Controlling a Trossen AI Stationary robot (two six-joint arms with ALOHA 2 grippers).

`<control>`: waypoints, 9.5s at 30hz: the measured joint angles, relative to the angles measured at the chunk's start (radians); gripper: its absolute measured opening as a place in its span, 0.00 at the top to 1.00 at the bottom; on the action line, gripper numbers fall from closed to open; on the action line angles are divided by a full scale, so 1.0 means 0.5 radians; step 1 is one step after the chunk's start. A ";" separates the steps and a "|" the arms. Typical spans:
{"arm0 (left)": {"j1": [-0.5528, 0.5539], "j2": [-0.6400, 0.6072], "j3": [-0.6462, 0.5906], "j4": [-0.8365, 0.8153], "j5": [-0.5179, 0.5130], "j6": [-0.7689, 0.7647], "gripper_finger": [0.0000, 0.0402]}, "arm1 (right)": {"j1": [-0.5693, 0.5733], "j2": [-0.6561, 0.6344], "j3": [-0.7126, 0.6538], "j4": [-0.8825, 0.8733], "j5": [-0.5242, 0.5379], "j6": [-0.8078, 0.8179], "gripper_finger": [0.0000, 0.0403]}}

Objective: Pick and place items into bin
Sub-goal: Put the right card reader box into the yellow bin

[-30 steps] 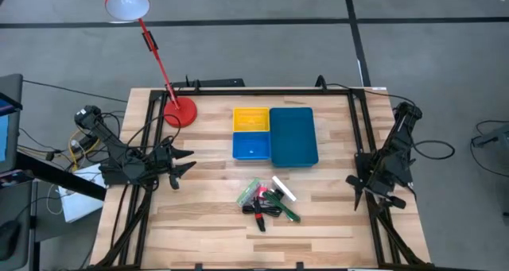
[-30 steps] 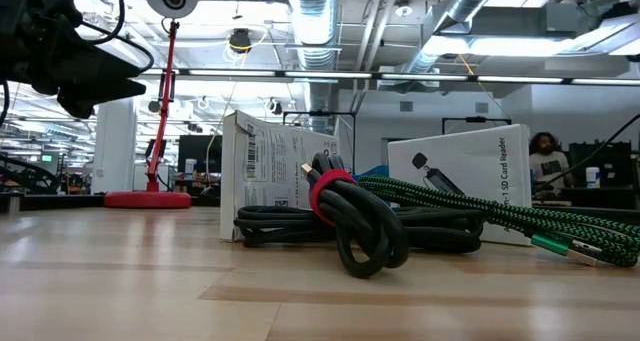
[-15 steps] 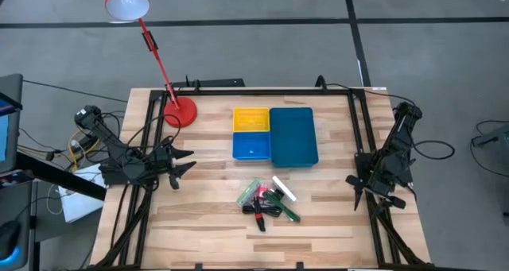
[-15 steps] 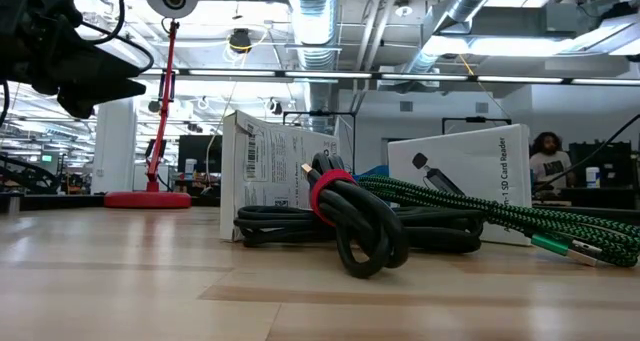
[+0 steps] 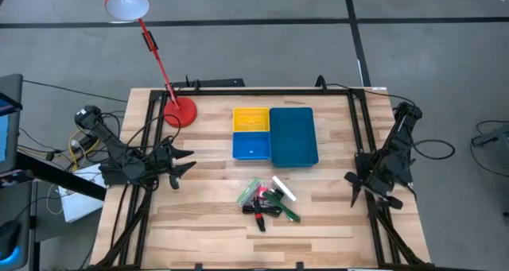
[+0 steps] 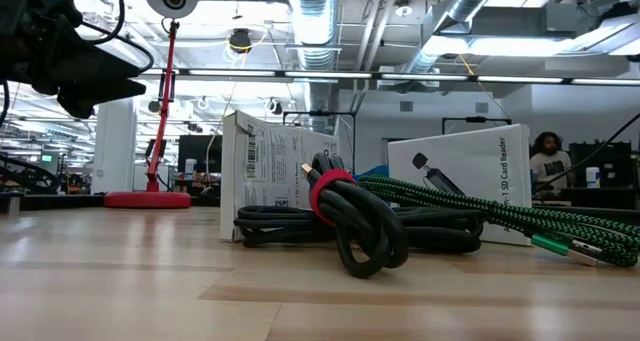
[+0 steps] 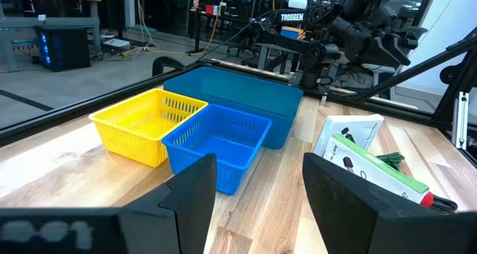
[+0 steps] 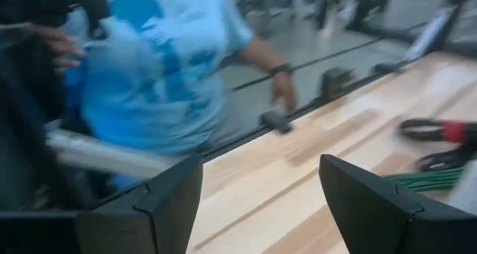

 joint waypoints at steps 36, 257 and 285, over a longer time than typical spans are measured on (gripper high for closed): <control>0.000 0.000 0.000 0.000 0.001 0.000 0.53 | 0.011 0.001 0.000 1.474 0.110 0.101 0.34; 0.000 0.000 0.000 0.000 0.000 0.000 0.53 | -1.097 3.588 2.891 -1.628 0.522 1.995 0.34; 0.000 0.000 0.000 0.002 0.000 -0.002 0.53 | -1.102 3.896 2.891 -1.551 0.518 1.828 0.34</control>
